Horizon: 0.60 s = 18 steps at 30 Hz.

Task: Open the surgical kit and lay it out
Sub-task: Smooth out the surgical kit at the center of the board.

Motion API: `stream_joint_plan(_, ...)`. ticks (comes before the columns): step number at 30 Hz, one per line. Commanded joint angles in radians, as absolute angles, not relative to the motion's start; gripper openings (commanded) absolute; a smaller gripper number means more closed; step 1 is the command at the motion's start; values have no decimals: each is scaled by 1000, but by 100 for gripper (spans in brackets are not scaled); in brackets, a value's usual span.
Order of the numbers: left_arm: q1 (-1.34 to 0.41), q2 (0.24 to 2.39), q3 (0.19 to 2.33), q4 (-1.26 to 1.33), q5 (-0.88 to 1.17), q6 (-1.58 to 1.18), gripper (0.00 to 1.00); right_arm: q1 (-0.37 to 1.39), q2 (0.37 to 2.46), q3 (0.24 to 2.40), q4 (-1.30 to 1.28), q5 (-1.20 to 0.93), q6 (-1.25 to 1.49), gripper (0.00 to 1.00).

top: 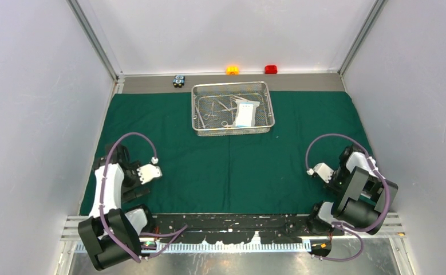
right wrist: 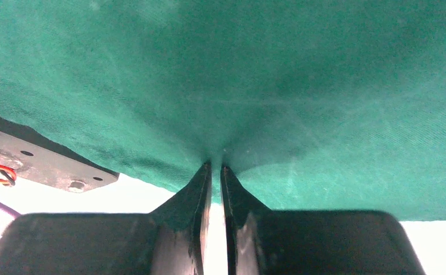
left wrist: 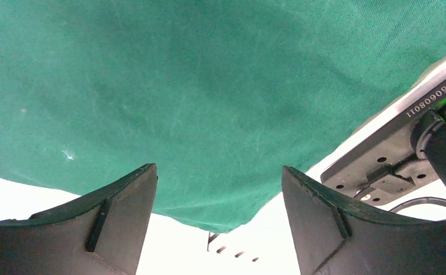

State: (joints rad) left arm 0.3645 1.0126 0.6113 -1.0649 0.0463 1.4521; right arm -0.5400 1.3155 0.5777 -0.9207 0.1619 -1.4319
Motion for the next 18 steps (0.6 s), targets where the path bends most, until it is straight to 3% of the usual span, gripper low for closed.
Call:
stream_joint_plan(1, 369, 1081, 750, -1108, 110, 1392, 81, -561, 1300, 685, -976, 72, -1447, 16)
stream_joint_plan(9, 400, 1348, 986, -1068, 255, 1174, 81, -580, 1338, 934, -1193, -217, -1365, 16)
stream_joint_plan(18, 403, 1556, 997, -855, 164, 1071, 78, -580, 1486, 987, -993, -334, -1146, 16)
